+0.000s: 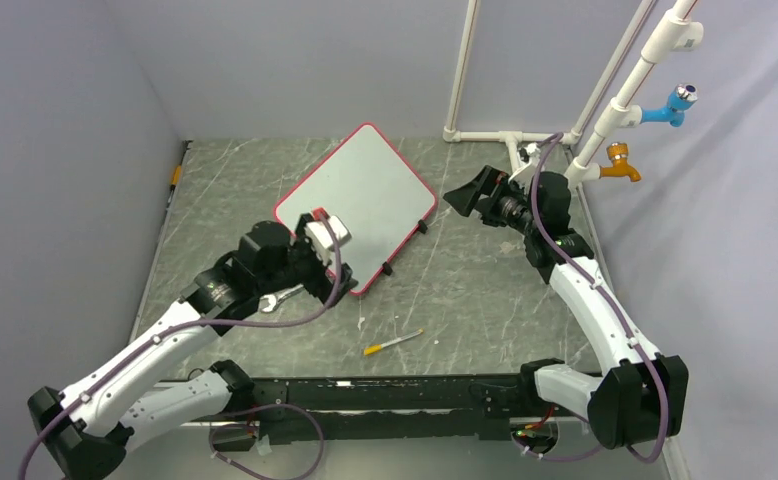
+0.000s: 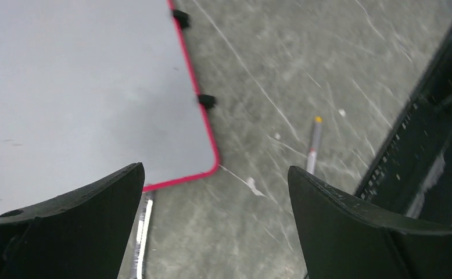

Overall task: Write a sentence on the whiteboard
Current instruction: Pick up the whiteboard marker from the center of the board.

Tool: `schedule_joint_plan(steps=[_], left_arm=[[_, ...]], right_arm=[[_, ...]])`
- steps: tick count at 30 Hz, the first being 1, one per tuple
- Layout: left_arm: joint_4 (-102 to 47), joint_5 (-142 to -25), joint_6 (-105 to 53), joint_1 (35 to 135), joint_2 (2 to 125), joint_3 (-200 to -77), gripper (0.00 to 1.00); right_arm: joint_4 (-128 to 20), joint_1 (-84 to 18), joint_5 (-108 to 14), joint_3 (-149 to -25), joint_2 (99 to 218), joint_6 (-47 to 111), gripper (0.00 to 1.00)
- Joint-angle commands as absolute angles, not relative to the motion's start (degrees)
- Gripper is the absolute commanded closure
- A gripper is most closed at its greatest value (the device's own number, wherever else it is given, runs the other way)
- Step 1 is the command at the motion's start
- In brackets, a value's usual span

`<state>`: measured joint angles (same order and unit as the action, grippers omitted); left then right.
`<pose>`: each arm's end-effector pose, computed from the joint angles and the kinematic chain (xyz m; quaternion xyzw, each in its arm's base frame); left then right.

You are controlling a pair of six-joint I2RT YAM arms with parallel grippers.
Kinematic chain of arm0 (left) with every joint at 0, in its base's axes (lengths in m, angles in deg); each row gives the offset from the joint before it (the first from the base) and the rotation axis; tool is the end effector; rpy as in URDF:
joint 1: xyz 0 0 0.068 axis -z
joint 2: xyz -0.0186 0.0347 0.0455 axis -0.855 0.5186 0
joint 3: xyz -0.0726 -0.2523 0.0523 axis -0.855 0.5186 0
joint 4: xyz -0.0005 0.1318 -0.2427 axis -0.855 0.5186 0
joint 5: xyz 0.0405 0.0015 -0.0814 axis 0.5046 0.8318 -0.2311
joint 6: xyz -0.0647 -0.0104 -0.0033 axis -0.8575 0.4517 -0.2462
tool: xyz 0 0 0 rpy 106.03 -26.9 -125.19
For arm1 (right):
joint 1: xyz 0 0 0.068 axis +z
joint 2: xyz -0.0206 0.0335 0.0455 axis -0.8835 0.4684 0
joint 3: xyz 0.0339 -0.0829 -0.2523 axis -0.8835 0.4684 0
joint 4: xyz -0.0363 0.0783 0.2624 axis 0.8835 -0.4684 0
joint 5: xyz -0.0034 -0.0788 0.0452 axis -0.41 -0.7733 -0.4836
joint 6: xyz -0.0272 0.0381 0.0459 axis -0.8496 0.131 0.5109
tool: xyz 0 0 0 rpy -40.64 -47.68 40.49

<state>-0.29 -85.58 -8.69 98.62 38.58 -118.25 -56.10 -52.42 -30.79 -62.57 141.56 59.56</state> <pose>0.1692 -0.1531 0.3299 0.3652 0.7497 -0.2334 0.5001 0.2844 0.0692 0.3119 0.0487 0.7908 0.3717 0.4839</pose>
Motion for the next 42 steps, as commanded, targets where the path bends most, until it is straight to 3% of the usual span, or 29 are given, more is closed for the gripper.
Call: schedule_joint_plan(steps=[1, 11, 30, 33, 42], left_arm=[[-1.0, -84.9, -9.4, 105.2, 40.6, -115.2, 0.01], [-0.2, -75.8, -13.6, 120.6, 50.3, -115.8, 0.07], [-2.9, -84.5, -12.5, 122.4, 69.6, -115.8, 0.23], [-3.1, -86.0, -12.5, 122.6, 73.2, -116.7, 0.29], [-4.0, -80.8, -13.6, 126.5, 79.7, -118.2, 0.38]], right_arm=[[-60.3, -52.3, -32.4, -64.6, 139.4, 58.2, 0.00], [-73.7, -52.2, -37.8, -67.7, 141.0, 54.8, 0.01], [-80.5, -50.9, -34.0, -67.1, 139.8, 52.9, 0.01], [-81.1, -50.9, -34.3, -67.4, 140.1, 52.4, 0.01], [-81.2, -50.9, -34.1, -66.7, 139.9, 51.9, 0.00]])
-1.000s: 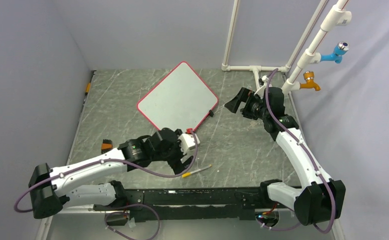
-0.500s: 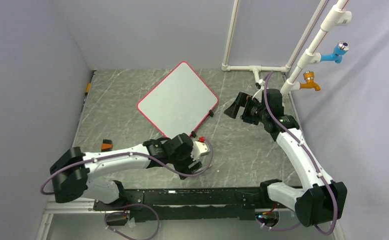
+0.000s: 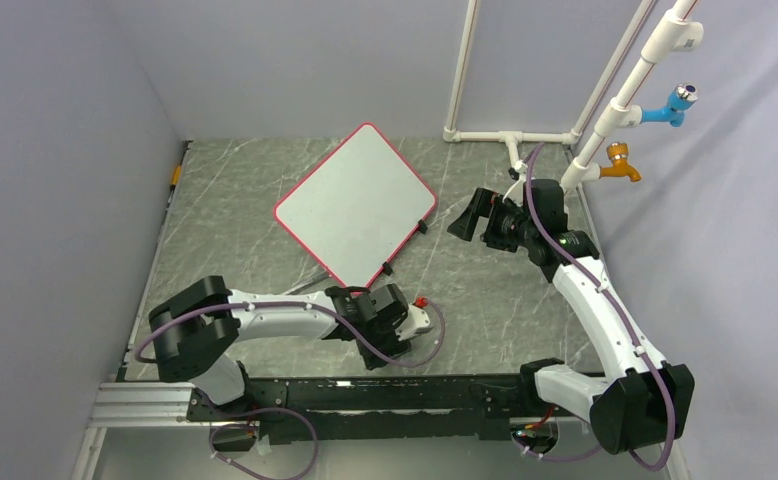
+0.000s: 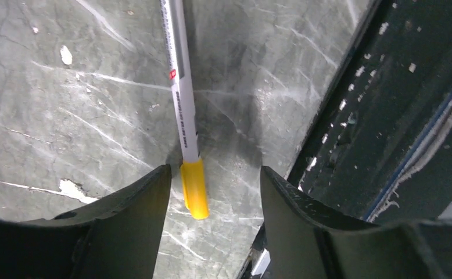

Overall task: Write a sentence on the whiteboard
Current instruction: Pick up the whiteboard marker from the center of the board, then pass from the left arm to the right

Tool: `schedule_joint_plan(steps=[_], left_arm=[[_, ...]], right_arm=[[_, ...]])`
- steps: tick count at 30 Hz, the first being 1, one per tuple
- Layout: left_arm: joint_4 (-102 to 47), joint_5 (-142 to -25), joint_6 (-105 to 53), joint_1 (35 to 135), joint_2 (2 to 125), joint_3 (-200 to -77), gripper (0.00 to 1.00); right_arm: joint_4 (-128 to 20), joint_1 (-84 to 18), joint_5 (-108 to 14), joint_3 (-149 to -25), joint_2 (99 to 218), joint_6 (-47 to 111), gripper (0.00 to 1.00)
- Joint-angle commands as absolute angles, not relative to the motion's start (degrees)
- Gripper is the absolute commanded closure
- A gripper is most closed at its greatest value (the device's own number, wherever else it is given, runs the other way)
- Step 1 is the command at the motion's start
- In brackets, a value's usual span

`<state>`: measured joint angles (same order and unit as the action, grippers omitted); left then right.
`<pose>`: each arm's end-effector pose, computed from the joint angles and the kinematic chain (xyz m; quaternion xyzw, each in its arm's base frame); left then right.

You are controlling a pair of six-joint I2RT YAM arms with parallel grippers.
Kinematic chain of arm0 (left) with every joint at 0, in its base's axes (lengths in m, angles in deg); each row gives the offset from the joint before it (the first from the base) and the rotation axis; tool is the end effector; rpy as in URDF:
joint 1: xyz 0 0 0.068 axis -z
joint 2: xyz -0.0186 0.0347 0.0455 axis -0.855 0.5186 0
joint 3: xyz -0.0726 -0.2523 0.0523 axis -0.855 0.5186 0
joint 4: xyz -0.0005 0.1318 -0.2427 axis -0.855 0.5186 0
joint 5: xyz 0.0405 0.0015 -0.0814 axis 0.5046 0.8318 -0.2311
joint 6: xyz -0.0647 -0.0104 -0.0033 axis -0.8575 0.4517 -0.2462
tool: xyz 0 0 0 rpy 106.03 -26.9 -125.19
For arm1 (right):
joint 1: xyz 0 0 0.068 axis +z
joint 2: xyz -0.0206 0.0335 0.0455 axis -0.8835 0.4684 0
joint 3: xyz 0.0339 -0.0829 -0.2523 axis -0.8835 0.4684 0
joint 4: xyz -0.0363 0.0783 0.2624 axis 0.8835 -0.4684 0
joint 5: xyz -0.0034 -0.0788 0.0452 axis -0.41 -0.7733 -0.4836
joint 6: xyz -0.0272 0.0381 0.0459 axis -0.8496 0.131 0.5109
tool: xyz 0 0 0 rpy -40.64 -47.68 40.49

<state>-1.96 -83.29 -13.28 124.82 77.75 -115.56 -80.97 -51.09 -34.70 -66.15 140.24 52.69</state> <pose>0.1196 -0.2867 0.1373 0.5480 0.8020 -0.1798 0.1555 0.2601 0.0680 0.2936 0.0507 0.8805 0.2906 0.3712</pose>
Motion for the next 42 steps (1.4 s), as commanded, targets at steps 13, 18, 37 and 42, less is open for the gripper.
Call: schedule_joint_plan(steps=[13, 18, 37, 42], left_arm=[[-5.8, -75.5, -16.3, 126.8, 84.7, -119.2, 1.00], [-5.6, -77.7, -16.0, 126.7, 80.2, -119.8, 1.00], [5.0, -70.9, -3.1, 124.7, 62.4, -132.4, 1.00], [5.6, -71.1, 0.0, 122.1, 62.7, -135.1, 1.00]], right_arm=[[-83.1, -50.8, -37.1, -66.9, 139.8, 52.8, 0.00], [-88.4, -50.9, -43.3, -69.0, 141.3, 53.9, 0.00], [-67.2, -50.8, -2.2, -61.8, 140.4, 66.0, 0.04], [-67.7, -49.4, 0.3, -63.4, 140.6, 65.7, 0.08]])
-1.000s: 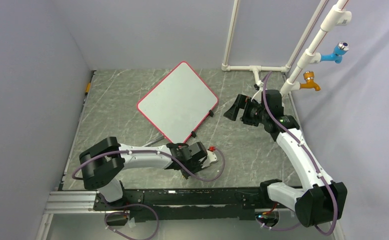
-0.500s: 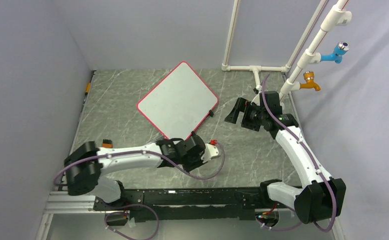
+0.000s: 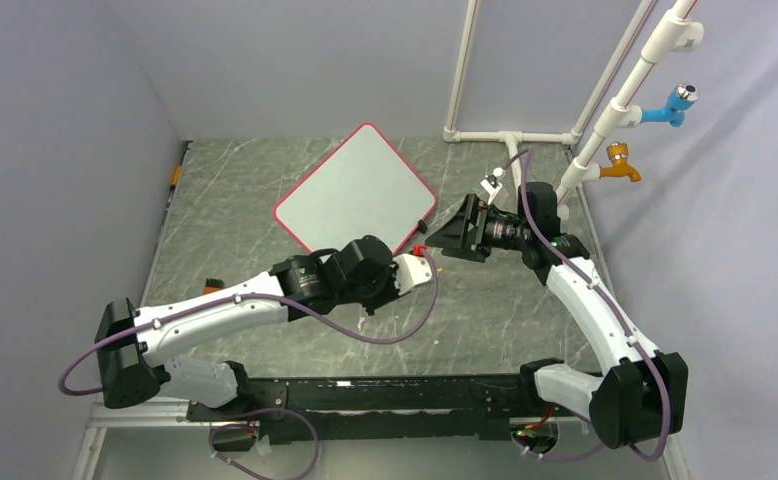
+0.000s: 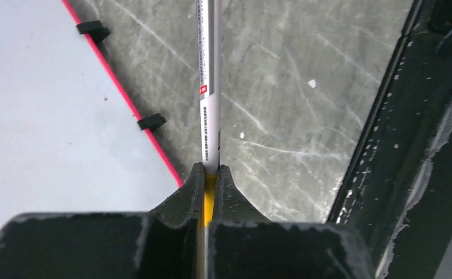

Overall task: Write a sentence on the whiteboard
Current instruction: Pass from the left arm to the right

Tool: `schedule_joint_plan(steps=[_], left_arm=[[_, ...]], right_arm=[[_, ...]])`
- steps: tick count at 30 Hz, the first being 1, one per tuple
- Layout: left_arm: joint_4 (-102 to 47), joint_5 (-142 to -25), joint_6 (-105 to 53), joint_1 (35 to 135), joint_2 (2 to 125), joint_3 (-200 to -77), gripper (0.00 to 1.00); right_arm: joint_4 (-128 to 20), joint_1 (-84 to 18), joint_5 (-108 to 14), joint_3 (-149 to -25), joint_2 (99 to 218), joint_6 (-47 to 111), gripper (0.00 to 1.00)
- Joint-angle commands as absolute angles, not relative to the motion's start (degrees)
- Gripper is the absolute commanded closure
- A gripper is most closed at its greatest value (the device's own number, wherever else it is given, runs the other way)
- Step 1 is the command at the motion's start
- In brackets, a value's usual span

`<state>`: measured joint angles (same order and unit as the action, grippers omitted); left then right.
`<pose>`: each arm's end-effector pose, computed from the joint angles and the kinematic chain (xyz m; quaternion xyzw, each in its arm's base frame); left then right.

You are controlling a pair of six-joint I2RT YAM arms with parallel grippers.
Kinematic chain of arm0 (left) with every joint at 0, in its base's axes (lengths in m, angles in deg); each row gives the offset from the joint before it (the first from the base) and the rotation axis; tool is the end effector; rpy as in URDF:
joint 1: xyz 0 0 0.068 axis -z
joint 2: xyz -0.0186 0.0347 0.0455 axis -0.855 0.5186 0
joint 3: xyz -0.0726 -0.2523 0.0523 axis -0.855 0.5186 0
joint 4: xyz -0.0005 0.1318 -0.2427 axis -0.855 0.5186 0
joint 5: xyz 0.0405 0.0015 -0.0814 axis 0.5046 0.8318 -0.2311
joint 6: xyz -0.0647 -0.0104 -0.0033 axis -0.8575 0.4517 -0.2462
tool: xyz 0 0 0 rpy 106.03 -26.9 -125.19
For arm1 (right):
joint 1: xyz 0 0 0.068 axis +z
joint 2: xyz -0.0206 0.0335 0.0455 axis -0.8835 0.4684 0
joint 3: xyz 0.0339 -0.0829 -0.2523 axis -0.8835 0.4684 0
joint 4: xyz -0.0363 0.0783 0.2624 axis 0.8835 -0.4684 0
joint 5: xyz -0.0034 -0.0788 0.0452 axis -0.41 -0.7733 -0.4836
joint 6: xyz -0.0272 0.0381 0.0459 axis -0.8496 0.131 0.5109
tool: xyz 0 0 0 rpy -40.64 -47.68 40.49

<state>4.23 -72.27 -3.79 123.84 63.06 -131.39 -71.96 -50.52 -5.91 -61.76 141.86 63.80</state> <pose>0.1358 -0.2855 0.2984 0.5428 0.7220 -0.1757 0.3913 0.2542 0.0912 0.2819 -0.0014 0.8256 0.5106 0.2402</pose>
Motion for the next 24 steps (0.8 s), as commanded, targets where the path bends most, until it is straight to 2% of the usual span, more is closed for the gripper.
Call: schedule_joint_plan(steps=[1, 9, 20, 24], left_arm=[[5.8, -71.1, 0.6, 121.7, 63.3, -135.9, 1.00], [7.6, -72.2, 5.0, 119.4, 65.5, -140.9, 1.00], [8.0, -73.4, 9.6, 119.4, 66.1, -143.0, 1.00], [8.0, -73.3, 10.7, 119.4, 66.3, -143.2, 1.00]], right_arm=[[-68.0, -49.0, 0.3, -63.6, 140.9, 65.5, 0.09], [-69.6, -43.6, -1.8, -65.2, 142.8, 64.6, 0.16], [-69.8, -40.3, -3.1, -67.2, 145.1, 65.1, 0.36], [-69.7, -39.4, -3.2, -67.6, 145.9, 65.2, 0.40]])
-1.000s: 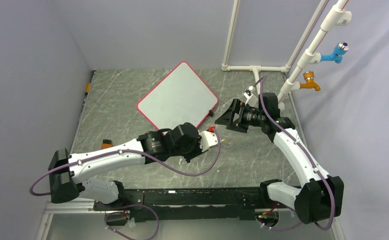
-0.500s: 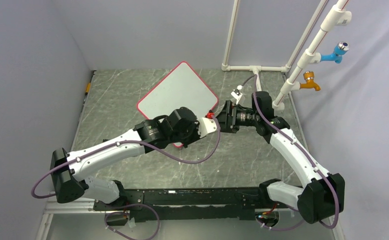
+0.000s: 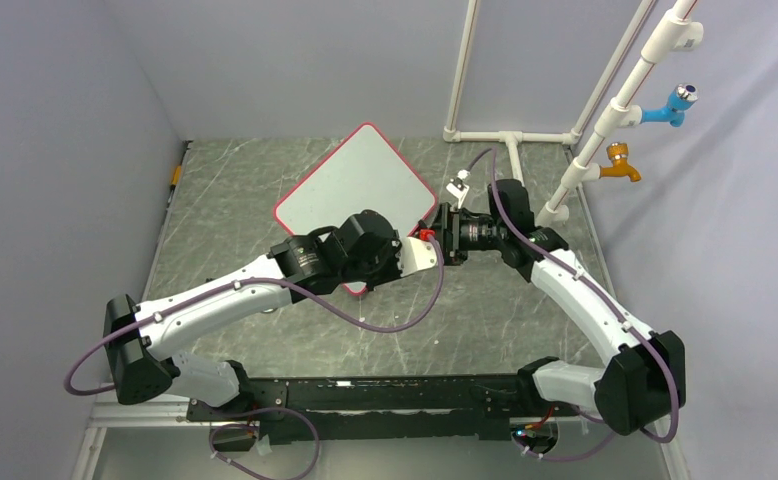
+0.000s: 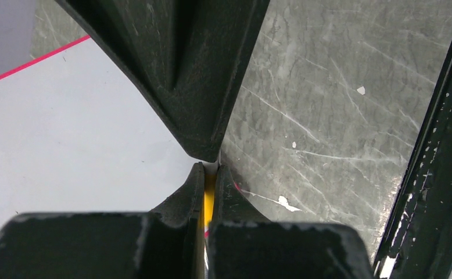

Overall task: Write a sentence on the whiteboard
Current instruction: Pass from the left arm to the right

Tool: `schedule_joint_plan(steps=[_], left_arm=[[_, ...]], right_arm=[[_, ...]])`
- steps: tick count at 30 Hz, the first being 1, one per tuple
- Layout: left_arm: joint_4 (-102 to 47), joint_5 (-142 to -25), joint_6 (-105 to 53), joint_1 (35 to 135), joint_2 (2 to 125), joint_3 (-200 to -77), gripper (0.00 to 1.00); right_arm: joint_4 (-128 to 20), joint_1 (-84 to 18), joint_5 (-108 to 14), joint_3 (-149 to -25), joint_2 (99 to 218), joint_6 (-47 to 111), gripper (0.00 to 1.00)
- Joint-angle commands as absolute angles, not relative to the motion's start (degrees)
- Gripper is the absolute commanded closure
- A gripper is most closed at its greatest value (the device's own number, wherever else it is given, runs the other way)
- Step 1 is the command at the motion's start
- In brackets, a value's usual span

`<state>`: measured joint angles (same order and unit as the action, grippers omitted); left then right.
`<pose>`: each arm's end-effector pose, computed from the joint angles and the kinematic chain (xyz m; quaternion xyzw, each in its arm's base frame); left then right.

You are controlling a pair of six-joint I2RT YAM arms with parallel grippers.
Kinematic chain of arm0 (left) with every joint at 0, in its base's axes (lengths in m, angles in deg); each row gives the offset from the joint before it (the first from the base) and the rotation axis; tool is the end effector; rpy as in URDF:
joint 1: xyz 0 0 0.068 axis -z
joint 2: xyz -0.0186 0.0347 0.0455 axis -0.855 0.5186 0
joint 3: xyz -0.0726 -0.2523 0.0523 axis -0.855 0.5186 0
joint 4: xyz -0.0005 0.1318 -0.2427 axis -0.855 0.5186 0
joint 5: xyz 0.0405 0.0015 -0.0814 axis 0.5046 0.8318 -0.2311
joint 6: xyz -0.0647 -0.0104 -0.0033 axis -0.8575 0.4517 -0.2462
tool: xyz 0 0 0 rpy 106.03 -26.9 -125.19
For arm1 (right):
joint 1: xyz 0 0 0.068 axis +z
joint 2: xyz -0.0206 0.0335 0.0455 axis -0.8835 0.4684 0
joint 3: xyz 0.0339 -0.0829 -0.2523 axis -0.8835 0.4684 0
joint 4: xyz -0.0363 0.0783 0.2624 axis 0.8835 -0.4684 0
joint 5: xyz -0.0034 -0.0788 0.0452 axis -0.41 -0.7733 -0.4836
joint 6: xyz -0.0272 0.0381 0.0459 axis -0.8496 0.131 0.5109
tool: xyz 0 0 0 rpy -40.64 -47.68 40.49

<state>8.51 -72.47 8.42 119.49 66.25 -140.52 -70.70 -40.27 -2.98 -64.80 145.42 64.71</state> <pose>0.1634 -0.2860 0.3322 0.5872 0.6782 -0.1235 0.4243 0.2460 0.1417 0.2881 -0.0838 0.8127 0.5480 0.1796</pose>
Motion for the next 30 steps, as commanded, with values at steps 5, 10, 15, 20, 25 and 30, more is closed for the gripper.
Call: schedule_joint_plan(steps=[5, 10, 15, 20, 25, 30], left_arm=[[7.3, -73.9, 10.8, 119.4, 66.3, -142.9, 1.00], [6.8, -73.8, 11.2, 119.4, 66.5, -142.7, 1.00], [6.5, -73.7, 10.6, 119.4, 67.4, -143.0, 1.00], [5.8, -73.9, 10.2, 119.4, 67.3, -142.6, 1.00], [5.9, -73.3, 10.9, 119.4, 67.3, -142.7, 1.00], [6.0, -72.9, 11.8, 119.4, 67.4, -142.8, 1.00]], right_arm=[[-68.4, -38.7, -3.3, -66.9, 146.3, 66.3, 0.44], [-66.0, -38.5, -2.3, -66.0, 146.2, 68.3, 0.48], [-65.7, -38.3, -2.3, -65.9, 145.9, 68.8, 0.56], [-64.7, -38.4, -1.6, -65.6, 145.8, 69.5, 0.69], [-65.6, -38.3, -1.1, -65.9, 145.9, 68.8, 0.74], [-65.3, -37.9, -0.3, -65.9, 146.1, 68.7, 0.75]])
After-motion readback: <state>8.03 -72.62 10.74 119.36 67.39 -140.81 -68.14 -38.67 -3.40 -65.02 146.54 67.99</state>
